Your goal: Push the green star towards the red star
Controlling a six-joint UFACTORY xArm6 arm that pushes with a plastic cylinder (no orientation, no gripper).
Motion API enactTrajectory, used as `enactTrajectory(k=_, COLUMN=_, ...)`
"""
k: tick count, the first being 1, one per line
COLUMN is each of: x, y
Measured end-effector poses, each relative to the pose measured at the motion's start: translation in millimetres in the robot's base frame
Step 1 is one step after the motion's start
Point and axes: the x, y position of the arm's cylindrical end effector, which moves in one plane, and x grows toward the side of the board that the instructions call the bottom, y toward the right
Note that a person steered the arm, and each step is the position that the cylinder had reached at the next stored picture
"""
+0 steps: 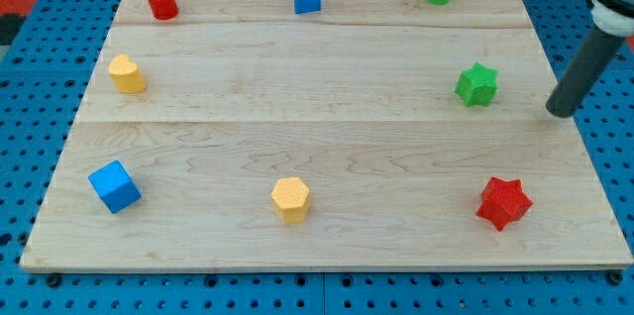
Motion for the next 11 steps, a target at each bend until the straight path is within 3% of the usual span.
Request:
enactTrajectory(k=2, x=-43.5, y=-66.7)
enactTrajectory(k=4, x=-21.7, y=-87.7)
enactTrajectory(k=5, x=-64.9, y=-101.4)
enactTrajectory(k=8, x=19.3, y=-121.5)
enactTrajectory(k=10, x=-13.9, y=-177.4)
enactTrajectory(k=11, x=25.6, y=-169.7)
